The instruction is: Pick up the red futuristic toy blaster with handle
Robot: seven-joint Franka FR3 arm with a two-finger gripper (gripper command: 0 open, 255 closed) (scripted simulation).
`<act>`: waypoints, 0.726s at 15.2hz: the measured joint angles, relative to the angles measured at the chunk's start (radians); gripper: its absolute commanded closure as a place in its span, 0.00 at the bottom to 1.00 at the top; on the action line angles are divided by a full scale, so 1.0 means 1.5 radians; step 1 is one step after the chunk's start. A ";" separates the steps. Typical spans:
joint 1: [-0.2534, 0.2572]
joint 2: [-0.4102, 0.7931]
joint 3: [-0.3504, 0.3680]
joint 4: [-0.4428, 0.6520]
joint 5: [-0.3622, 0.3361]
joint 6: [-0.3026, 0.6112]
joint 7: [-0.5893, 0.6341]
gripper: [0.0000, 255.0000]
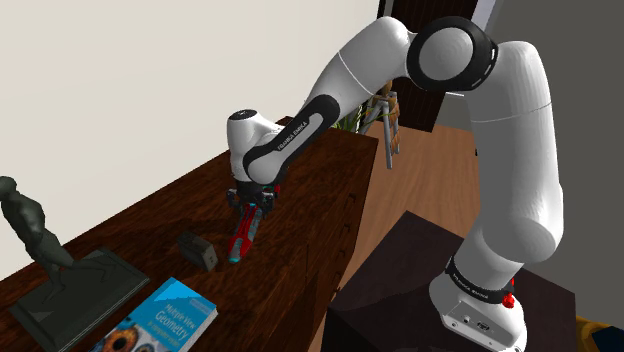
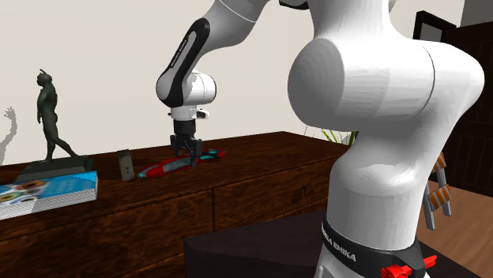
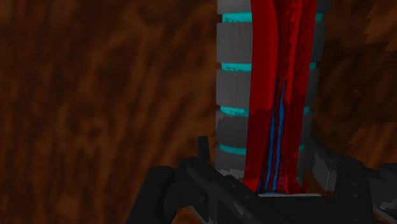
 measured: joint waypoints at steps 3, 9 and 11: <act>0.000 0.000 0.000 0.000 0.000 0.000 0.000 1.00; -0.002 -0.007 0.003 0.000 0.004 -0.007 -0.002 1.00; -0.005 -0.018 0.007 0.001 0.010 -0.019 -0.006 1.00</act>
